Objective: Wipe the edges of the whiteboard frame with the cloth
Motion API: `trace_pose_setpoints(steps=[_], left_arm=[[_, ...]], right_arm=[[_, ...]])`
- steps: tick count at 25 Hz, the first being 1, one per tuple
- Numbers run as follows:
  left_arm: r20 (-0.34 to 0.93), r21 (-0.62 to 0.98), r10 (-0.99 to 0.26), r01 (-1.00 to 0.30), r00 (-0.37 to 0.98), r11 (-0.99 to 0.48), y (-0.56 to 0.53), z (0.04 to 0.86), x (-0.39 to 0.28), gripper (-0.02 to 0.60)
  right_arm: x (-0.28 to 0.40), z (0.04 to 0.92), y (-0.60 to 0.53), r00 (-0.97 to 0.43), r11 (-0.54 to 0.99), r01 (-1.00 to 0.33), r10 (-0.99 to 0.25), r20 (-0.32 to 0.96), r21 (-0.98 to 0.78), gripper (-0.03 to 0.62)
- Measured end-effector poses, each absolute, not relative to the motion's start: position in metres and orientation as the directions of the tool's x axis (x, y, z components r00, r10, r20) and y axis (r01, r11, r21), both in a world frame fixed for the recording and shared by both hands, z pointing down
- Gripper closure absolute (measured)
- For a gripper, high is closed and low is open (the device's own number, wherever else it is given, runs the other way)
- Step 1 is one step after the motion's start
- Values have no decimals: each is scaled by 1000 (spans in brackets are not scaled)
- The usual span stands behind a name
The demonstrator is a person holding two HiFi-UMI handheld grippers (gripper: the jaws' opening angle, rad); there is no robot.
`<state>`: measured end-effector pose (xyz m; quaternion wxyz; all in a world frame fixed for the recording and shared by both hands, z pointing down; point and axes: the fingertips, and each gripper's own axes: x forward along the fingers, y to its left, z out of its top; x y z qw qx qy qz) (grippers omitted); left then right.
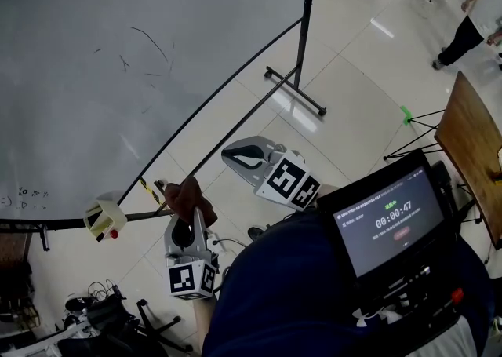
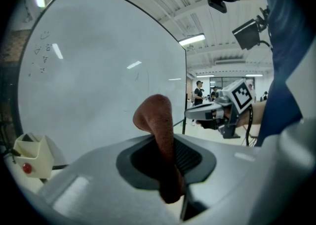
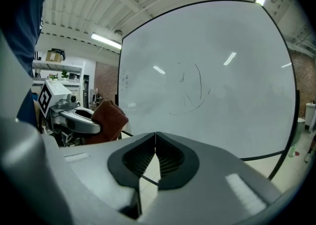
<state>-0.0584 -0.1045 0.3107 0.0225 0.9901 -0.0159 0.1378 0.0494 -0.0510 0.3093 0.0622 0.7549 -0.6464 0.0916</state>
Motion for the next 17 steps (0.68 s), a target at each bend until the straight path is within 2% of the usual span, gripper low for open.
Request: trace_pose_setpoints(steps=[17], left_arm=[[271,51,-18,-33,962,-998,-107,316,-60,514]], right_arm=[[53,316,-47,167,-177,-984,-963,214,-30,583]])
